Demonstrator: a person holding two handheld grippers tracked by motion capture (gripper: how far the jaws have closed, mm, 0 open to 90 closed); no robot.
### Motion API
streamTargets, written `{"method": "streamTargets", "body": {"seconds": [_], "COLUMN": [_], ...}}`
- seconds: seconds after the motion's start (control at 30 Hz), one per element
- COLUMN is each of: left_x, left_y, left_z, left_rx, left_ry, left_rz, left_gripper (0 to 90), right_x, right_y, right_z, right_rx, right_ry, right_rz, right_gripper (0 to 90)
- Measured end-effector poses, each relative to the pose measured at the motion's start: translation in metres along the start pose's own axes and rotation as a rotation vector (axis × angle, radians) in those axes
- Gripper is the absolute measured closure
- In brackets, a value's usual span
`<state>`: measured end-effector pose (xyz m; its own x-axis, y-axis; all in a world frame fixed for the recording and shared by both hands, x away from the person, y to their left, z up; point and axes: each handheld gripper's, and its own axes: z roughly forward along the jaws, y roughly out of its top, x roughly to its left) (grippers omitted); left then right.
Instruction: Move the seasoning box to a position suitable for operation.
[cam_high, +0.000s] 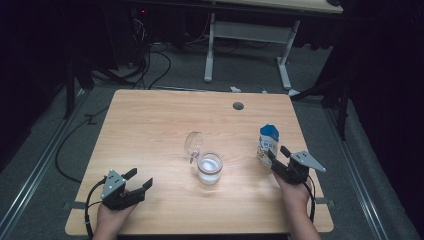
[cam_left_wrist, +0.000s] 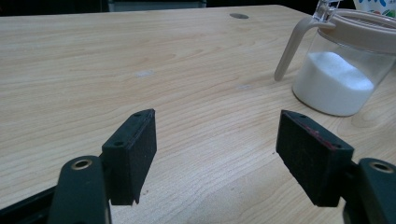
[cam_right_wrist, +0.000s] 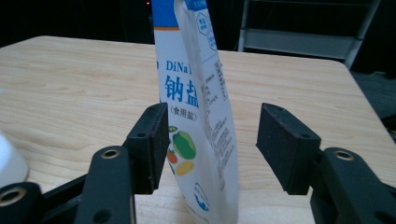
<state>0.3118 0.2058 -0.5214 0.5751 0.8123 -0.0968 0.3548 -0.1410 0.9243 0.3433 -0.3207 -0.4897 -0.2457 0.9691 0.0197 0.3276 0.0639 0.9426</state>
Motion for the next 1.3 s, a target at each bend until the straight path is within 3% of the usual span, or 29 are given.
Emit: {"method": "streamTargets", "body": {"seconds": [0.2, 0.43, 0.63, 0.93, 1.2, 1.3], "left_x": [-0.002, -0.005, -0.007, -0.011, -0.016, -0.020], "left_y": [0.000, 0.001, 0.001, 0.002, 0.005, 0.007], "left_z": [0.000, 0.002, 0.002, 0.001, 0.010, 0.015], "left_rx": [-0.001, -0.001, 0.001, -0.005, 0.046, 0.071], "left_ry": [-0.001, 0.002, 0.005, 0.011, -0.019, -0.031], "left_rz": [0.014, 0.023, 0.030, 0.036, 0.005, 0.012], "left_gripper": [32.6, 33.0, 33.1, 37.9, 40.7, 35.7], "right_x": [0.003, 0.009, 0.023, 0.050, 0.078, 0.086], "right_y": [-0.008, -0.021, -0.030, -0.029, -0.025, -0.022], "right_z": [-0.015, -0.033, -0.042, -0.041, -0.027, -0.019], "right_rx": [-0.005, -0.005, -0.002, 0.008, 0.020, 0.027], "right_ry": [-0.017, 0.013, 0.023, 0.094, 0.154, 0.185], "right_rz": [-0.017, -0.011, -0.020, -0.063, -0.116, -0.128], "right_gripper": [42.3, 43.7, 46.8, 49.1, 49.3, 50.2]}}
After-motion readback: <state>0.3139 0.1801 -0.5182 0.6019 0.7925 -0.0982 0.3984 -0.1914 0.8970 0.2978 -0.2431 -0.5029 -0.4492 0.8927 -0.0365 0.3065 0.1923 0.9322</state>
